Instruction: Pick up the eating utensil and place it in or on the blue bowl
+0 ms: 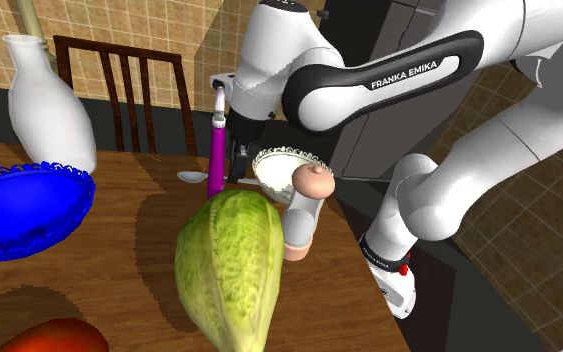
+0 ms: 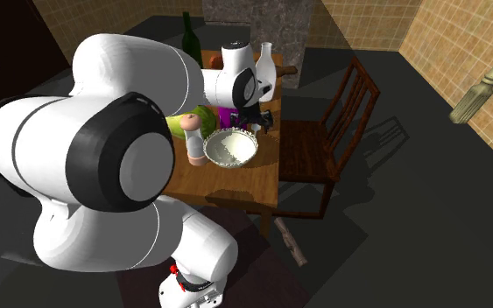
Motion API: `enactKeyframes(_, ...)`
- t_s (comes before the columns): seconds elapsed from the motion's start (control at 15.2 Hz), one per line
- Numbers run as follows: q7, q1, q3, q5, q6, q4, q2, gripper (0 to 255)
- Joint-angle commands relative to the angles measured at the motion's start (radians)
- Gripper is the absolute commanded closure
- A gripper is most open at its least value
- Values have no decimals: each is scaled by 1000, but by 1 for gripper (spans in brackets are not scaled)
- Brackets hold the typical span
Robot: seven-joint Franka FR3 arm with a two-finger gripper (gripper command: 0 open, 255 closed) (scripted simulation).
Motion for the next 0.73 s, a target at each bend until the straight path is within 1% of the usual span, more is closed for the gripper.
enactKeyframes(0.0, 2, -2, 4, -5, 31, -10, 20, 0)
enactKeyframes(0.26, 9, -9, 8, -14, 86, -31, 54, 0)
enactKeyframes(0.66, 9, -9, 8, -14, 86, -31, 54, 0)
